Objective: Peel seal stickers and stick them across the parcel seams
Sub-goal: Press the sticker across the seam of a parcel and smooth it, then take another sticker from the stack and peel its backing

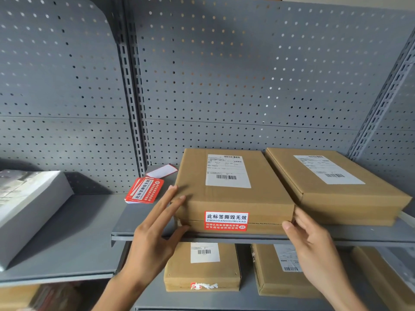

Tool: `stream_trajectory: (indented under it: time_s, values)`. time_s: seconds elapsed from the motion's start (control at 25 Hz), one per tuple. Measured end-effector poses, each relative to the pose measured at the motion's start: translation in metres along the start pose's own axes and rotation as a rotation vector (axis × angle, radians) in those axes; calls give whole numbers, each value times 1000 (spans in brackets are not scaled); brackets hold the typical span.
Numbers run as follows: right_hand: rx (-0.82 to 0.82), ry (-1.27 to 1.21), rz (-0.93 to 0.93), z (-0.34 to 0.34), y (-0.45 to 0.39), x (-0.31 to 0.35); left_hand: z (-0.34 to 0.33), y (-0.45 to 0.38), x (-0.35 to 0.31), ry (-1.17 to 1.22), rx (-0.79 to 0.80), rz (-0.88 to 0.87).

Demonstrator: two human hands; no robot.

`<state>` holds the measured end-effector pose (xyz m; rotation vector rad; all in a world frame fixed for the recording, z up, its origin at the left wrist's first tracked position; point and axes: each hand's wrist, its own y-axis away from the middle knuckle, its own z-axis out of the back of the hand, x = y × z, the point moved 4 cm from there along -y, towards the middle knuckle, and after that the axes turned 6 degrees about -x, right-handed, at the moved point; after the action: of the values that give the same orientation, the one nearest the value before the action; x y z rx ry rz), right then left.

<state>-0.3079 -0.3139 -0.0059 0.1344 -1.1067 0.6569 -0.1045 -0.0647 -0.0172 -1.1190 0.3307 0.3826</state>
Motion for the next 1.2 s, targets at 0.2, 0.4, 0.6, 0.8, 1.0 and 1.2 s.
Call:
stream_trajectory:
  time_s: [0.2,0.4,0.6,0.8,1.0,1.2]
  values:
    - [-22,-77,-29,3,1,5,7,-5,3,3,23,32]
    - [-90,-147,28,19,5,14,52,-50,59,-336,-93,258]
    - [-107,-198,125,25,-7,33,23,-56,90,-727,310,372]
    - [-90,-244,165,25,-13,45,20,-50,93,-790,294,257]
    - [-97,-240,221,27,-17,60,21,-50,82,-770,151,107]
    - [-75,-245,295,23,-21,82,31,-55,81,-744,1,-9]
